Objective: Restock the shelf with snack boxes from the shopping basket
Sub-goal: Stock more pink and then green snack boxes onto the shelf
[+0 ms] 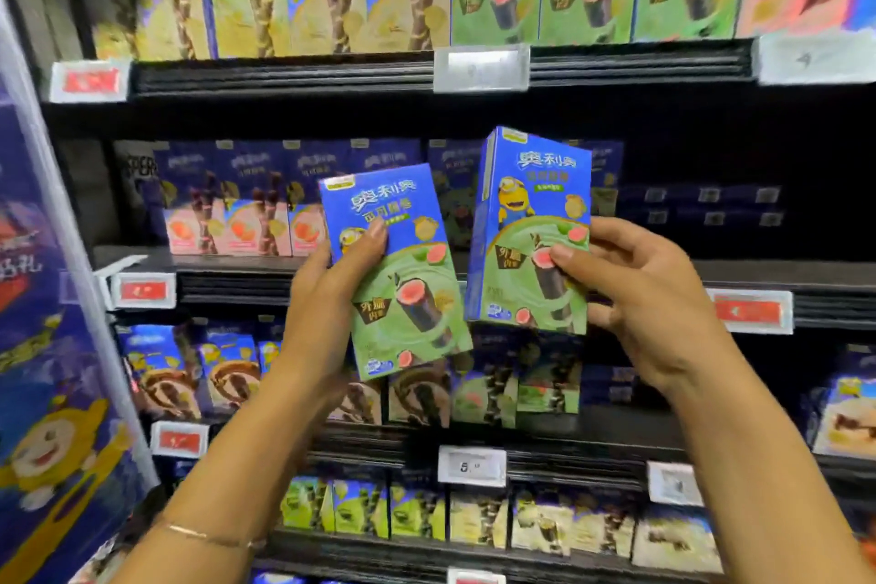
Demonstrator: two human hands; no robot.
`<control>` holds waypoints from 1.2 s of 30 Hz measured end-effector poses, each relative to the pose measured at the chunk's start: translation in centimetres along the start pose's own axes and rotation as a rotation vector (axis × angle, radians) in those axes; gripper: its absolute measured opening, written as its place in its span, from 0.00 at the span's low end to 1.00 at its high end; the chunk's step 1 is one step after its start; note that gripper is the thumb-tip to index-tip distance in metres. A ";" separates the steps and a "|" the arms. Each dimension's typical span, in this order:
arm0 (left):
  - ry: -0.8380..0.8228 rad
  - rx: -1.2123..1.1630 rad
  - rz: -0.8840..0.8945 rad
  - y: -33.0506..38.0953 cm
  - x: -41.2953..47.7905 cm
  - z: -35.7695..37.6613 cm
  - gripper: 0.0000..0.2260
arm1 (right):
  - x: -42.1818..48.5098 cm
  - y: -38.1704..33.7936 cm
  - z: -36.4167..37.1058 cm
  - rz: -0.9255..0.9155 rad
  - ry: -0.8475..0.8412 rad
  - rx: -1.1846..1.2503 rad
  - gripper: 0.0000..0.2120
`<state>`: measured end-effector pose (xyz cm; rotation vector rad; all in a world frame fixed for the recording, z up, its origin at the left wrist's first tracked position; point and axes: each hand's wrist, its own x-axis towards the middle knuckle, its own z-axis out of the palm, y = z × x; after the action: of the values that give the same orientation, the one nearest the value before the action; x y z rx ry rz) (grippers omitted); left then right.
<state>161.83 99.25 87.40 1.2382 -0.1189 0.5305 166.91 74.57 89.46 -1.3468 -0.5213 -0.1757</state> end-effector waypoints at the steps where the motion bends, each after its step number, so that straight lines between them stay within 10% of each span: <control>1: -0.013 -0.021 0.009 0.3 0.7 -0.1 0.26 | 0.4 -0.1 -0.1 -0.009 0.027 -0.007 0.29; 14: -0.135 -0.099 0.019 1.7 6.3 0.4 0.18 | 9.6 1.6 -0.5 -0.119 0.418 -0.566 0.20; 36: -0.087 -0.052 0.070 1.0 7.1 1.4 0.30 | 14.8 4.8 0.6 -0.005 0.406 -1.074 0.10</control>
<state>167.82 100.43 91.32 1.2100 -0.2489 0.5315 181.66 78.80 92.01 -2.2694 -0.0443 -0.7948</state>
